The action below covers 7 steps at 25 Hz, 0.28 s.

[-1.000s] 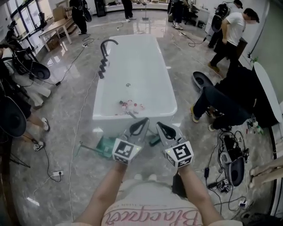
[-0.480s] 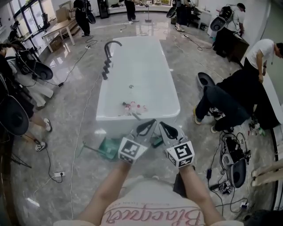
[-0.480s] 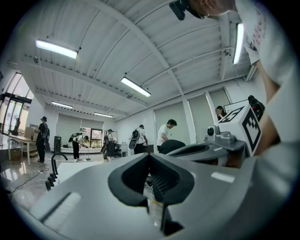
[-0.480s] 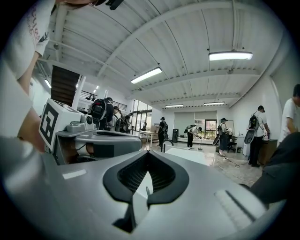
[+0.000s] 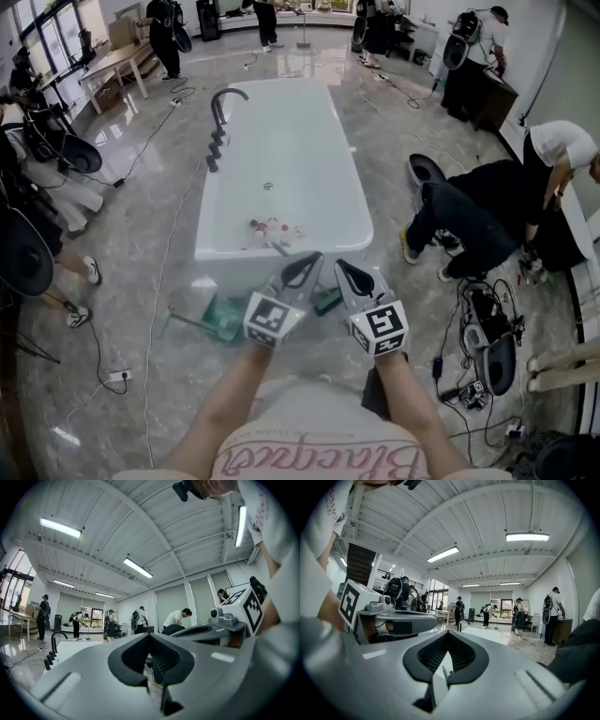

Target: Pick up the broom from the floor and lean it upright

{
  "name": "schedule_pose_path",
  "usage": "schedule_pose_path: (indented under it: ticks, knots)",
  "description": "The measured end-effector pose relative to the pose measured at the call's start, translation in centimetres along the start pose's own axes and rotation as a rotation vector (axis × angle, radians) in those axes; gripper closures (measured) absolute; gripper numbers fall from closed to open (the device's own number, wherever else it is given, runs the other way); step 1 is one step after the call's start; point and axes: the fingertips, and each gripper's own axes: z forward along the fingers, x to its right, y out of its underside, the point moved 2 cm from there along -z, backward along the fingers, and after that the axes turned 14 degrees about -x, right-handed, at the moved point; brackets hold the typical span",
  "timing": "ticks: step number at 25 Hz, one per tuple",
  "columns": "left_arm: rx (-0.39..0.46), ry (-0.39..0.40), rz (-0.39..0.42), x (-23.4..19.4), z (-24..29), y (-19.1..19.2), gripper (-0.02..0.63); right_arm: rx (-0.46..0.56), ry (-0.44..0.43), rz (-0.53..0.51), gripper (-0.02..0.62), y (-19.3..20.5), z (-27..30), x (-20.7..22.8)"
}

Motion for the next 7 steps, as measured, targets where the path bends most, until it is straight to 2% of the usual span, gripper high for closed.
schedule_pose_path:
  ticks: [7]
  knots:
    - [0.007, -0.003, -0.016, 0.31, -0.16, 0.4, 0.606, -0.002, 0.007, 0.002, 0.594, 0.46, -0.38, -0.06]
